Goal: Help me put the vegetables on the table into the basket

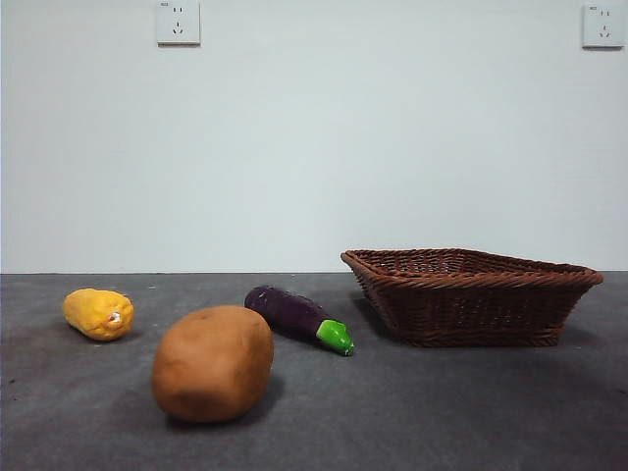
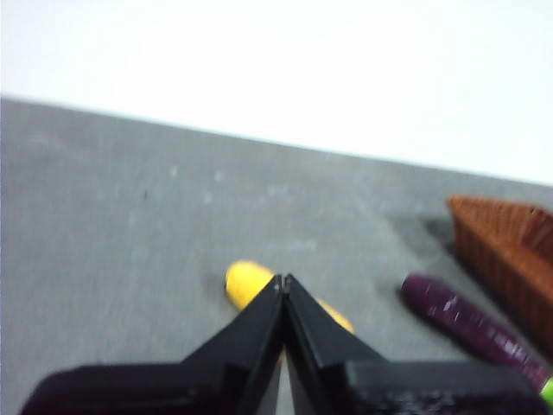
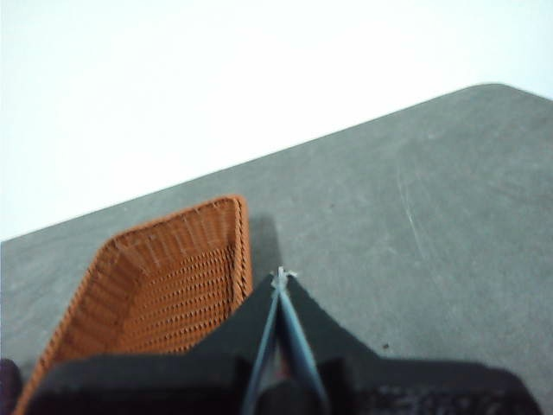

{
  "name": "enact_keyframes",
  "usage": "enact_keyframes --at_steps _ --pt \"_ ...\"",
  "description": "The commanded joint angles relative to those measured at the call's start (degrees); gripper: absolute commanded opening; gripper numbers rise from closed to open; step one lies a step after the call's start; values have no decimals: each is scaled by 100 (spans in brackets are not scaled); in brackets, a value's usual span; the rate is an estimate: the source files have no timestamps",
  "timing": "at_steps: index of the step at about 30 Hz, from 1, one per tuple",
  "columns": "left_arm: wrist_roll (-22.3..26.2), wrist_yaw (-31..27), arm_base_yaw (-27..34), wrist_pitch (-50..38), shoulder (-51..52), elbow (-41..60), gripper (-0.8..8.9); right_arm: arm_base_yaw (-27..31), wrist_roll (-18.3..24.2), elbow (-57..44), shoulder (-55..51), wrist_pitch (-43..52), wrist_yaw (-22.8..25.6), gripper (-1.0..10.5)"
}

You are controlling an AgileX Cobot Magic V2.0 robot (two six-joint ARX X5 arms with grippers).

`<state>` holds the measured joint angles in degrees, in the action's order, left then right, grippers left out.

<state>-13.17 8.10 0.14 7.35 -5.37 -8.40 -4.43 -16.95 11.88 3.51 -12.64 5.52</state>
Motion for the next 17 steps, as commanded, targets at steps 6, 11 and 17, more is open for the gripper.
enact_keyframes --at_steps 6,11,17 --pt "-33 179 -15 -52 -881 -1019 -5 -2 -59 1346 1209 -632 -264 -8" --pt "-35 776 -15 221 -1882 -1919 -5 -2 472 2446 2312 -1495 -476 -8" --pt "-33 1515 -15 1565 -3143 -3338 -4 -2 986 3753 3565 -2850 -551 -1"
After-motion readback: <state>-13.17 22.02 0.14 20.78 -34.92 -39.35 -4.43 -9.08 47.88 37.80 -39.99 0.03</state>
